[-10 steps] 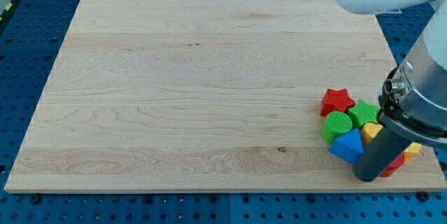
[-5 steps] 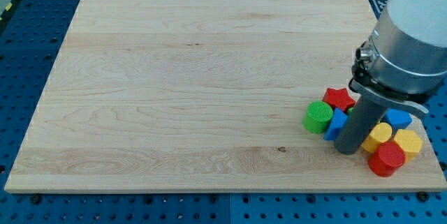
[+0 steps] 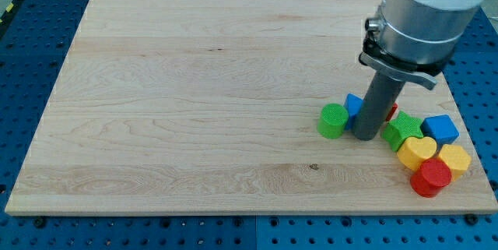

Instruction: Push the blue triangle top left

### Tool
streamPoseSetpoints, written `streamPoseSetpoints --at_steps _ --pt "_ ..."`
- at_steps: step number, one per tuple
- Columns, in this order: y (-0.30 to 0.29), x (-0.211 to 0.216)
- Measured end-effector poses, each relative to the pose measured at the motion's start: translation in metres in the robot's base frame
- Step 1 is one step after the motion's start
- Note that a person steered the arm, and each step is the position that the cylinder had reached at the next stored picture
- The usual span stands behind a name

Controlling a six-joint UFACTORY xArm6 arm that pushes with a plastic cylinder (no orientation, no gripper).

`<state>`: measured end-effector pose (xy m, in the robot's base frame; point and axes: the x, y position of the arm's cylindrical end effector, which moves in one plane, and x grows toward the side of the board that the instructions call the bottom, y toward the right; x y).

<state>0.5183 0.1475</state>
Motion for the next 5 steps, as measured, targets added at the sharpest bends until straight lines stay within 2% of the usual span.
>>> streamPoseSetpoints --at_steps 2,5 --pt "-0.028 -0.033" --pt "-0.028 -0.059"
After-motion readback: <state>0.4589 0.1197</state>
